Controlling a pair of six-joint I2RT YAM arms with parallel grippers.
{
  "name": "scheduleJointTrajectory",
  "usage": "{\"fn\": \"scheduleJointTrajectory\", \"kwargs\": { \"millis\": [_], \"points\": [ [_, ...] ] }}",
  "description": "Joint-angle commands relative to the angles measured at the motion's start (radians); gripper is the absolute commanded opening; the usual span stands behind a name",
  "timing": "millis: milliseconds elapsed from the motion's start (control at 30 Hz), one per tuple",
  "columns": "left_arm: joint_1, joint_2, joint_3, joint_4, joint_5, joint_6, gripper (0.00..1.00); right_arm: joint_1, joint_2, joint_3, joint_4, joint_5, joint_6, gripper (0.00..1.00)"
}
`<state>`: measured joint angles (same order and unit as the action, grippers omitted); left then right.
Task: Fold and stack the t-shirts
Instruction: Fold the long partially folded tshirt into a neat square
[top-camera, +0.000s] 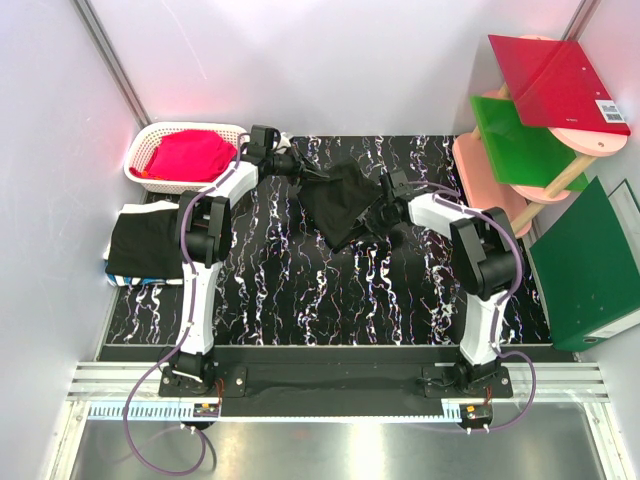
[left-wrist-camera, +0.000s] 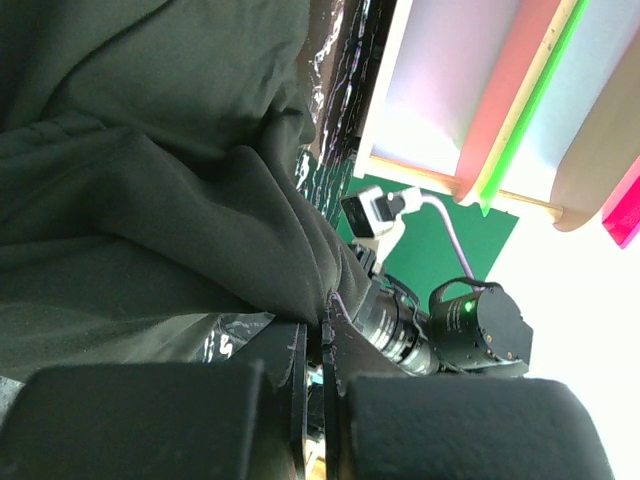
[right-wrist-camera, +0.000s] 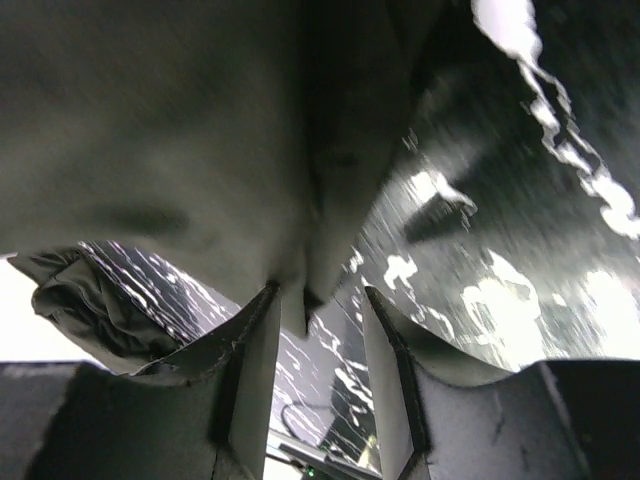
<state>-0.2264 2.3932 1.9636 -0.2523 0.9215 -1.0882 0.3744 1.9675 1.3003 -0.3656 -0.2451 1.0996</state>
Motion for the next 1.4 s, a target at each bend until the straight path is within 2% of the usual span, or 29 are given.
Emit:
{"fn": "scheduleJointTrajectory", "kwargs": {
  "millis": [0,400,467,667,800,833,933,1367],
  "points": [
    [0.012,-0.003,-0.005,0.033,0.039,0.013,0.00,0.009,0.034,0.092,0.014,0.020,-0.003,0.45],
    [0.013,0.001,0.000,0.033,0.043,0.008,0.00,0.009,0.073,0.117,0.027,0.018,0.008,0.42],
    [0.013,0.000,-0.003,0.033,0.045,0.010,0.00,0.008,0.085,0.117,0.040,0.015,0.005,0.35],
    [0.015,-0.002,-0.005,0.035,0.045,0.010,0.00,0.008,0.108,0.126,0.059,0.006,-0.001,0.27],
    [0.015,-0.003,-0.003,0.033,0.046,0.010,0.00,0.008,0.091,0.114,0.082,0.004,-0.009,0.13],
    [0.015,-0.002,-0.003,0.035,0.045,0.010,0.00,0.008,0.081,0.111,0.086,0.007,-0.009,0.07],
    [0.015,-0.003,0.000,0.035,0.046,0.008,0.00,0.008,0.051,0.102,0.100,0.015,-0.014,0.00],
    [0.016,-0.022,0.043,0.145,0.046,-0.081,0.00,0.008,-0.102,0.094,0.093,0.056,-0.023,0.00]
  ]
}}
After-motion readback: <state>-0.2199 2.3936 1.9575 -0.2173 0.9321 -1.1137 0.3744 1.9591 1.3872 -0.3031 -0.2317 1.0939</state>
